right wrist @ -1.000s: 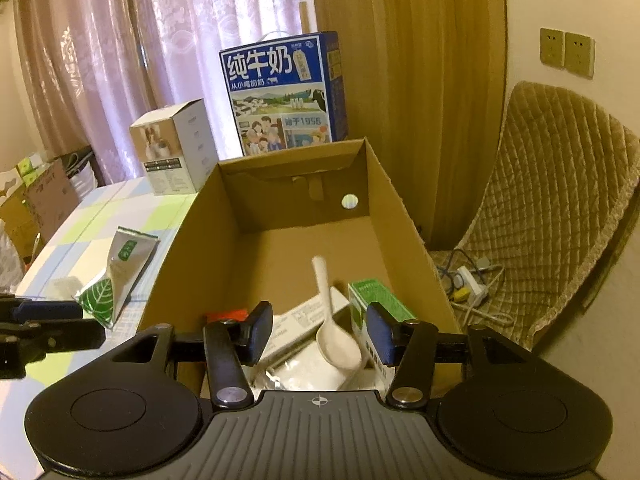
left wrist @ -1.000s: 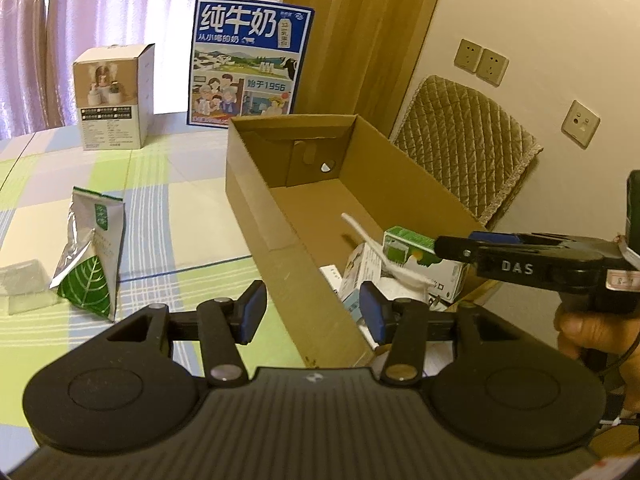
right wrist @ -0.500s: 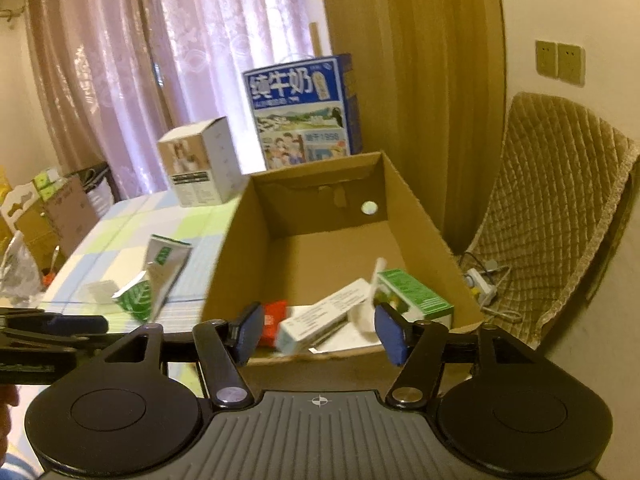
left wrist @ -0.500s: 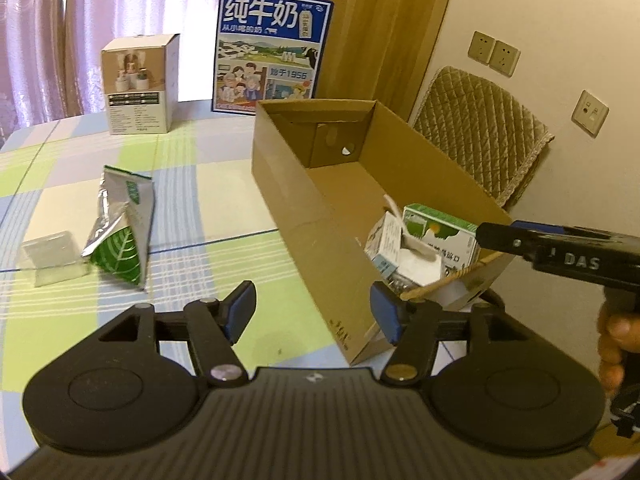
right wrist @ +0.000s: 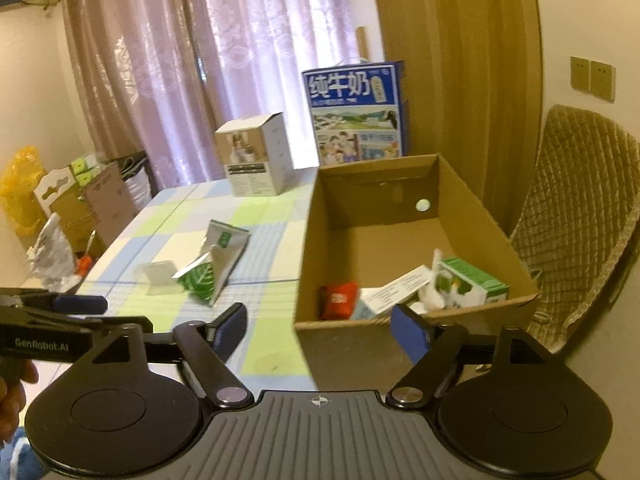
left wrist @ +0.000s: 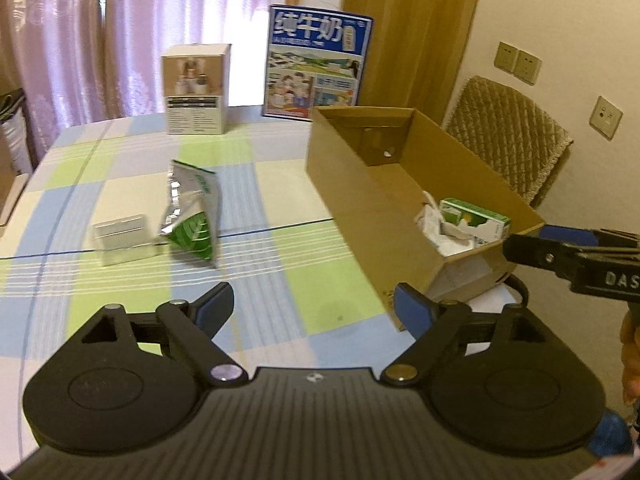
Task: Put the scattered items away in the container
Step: 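Withdraw both open tools from the cardboard box toward the remaining items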
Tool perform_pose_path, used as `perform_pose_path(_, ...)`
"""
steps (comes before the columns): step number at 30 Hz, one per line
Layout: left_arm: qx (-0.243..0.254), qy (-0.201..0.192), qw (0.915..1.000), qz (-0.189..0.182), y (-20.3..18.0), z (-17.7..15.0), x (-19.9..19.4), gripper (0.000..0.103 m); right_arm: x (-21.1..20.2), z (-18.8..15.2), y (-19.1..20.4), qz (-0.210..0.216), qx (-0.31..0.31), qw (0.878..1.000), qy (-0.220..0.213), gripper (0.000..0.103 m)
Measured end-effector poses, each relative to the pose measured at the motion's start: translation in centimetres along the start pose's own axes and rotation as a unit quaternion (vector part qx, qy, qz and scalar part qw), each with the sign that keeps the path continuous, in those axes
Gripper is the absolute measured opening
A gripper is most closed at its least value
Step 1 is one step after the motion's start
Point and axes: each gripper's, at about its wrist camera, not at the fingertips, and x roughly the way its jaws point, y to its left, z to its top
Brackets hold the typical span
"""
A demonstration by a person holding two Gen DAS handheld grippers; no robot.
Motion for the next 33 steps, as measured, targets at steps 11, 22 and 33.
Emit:
perform_pose_path(11, -0.001, -0.003, 0.9992, 0.041, 3.4, -1.8, -3.3, 0.097, -0.6, -1.2, 3.8, 0.026, -0.019, 0.999, 0.016, 0.099)
perform_pose_path(22, -0.008, 0.004, 0.9975, 0.070, 6.4, -3.4, -5.0, 0.101, -0.2, -1.7, 6.8, 0.046, -0.044, 0.998, 0.029, 0.101)
perform_pose_path(33, -0.008, 0.017, 0.9966, 0.081, 9.5, -4.4, -5.2, 0.101, 1.6, -1.8, 8.8, 0.062, -0.061, 0.995, 0.045, 0.101)
